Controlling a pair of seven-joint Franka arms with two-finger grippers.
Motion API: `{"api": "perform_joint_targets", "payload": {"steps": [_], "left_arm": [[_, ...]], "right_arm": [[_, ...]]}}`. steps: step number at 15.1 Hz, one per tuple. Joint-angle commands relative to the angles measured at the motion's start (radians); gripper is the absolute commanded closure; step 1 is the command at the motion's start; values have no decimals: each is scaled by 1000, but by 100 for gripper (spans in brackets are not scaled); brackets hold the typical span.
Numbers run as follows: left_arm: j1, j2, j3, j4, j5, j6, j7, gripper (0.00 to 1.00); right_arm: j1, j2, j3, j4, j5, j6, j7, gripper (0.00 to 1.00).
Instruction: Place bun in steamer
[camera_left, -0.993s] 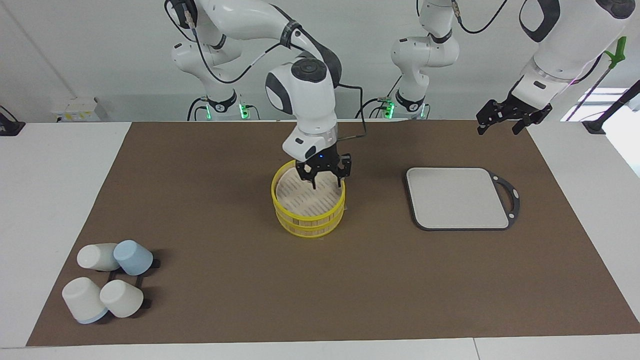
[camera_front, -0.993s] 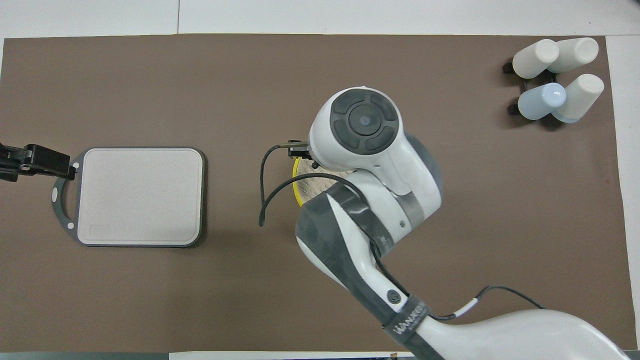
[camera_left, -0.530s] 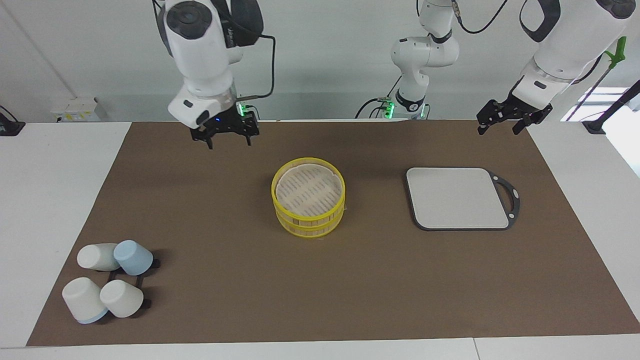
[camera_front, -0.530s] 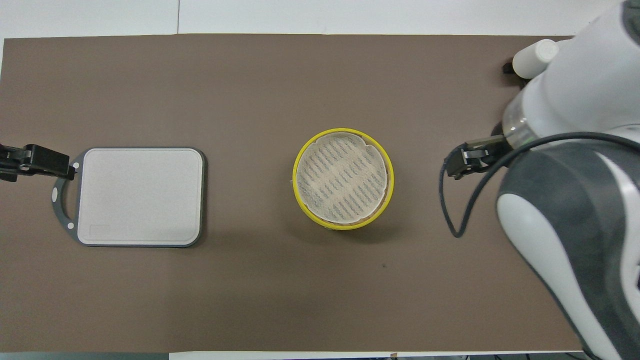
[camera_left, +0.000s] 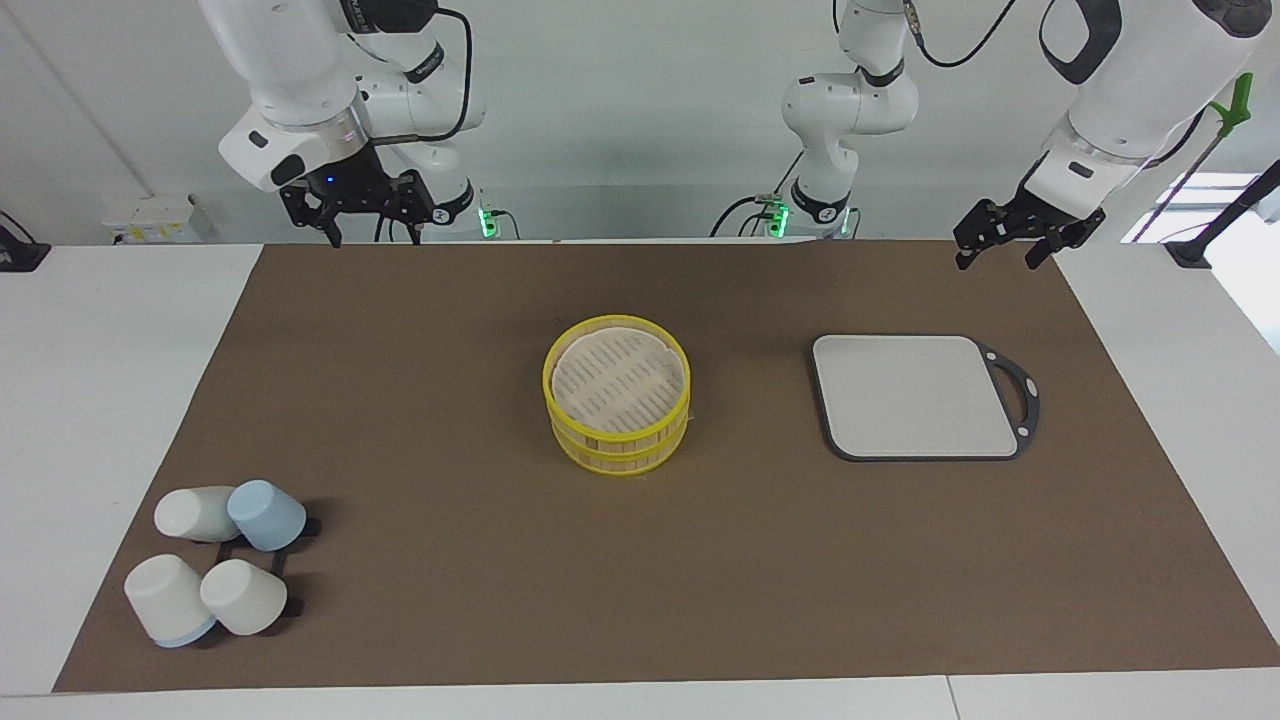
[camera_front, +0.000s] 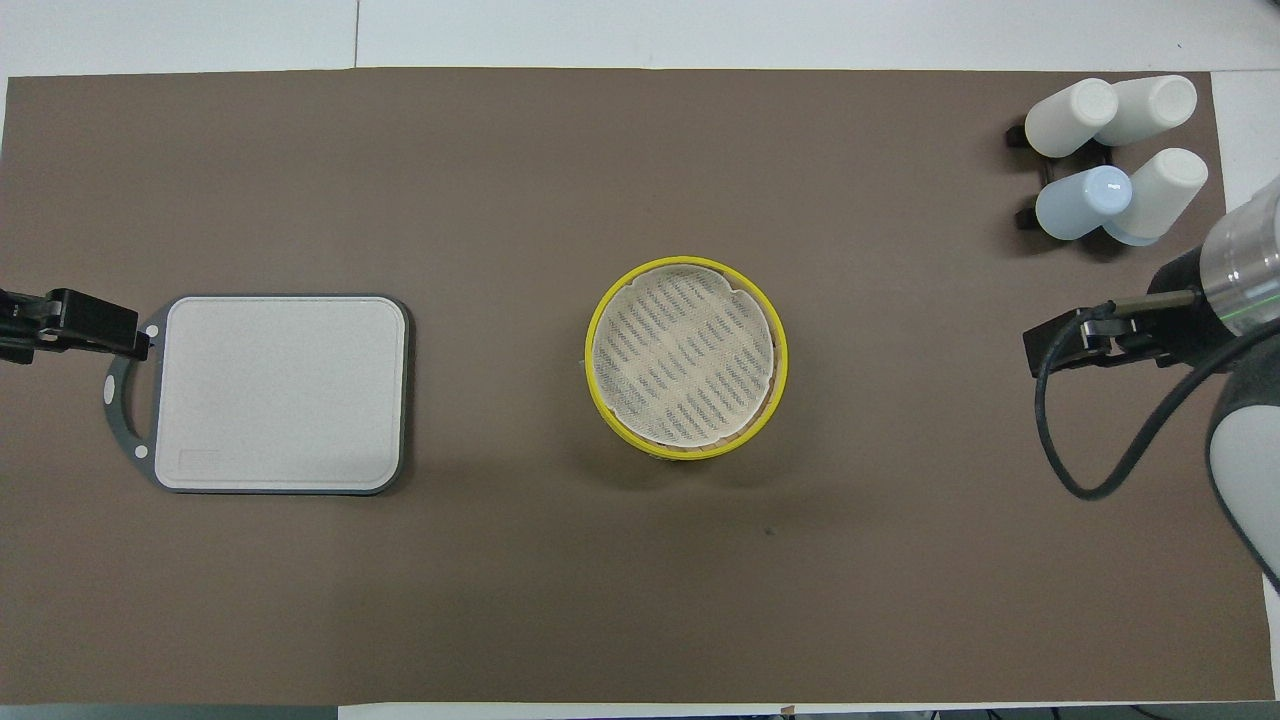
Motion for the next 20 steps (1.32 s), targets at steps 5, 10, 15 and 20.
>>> {"api": "perform_joint_targets", "payload": {"steps": [5, 10, 15, 20], "left_arm": [[-4, -2, 7, 16, 6, -17, 12, 0], [-3, -2, 7, 16, 6, -17, 12, 0], [-3, -2, 7, 16, 6, -17, 12, 0], [-4, -2, 7, 16, 6, -15, 9, 0]], "right_arm": [[40, 17, -44, -5, -9, 89, -25, 0], [39, 14, -45, -10, -10, 89, -23, 0], [30, 12, -64, -12, 5, 89, -19, 0], [31, 11, -88, -13, 1, 86, -20, 0]]}}
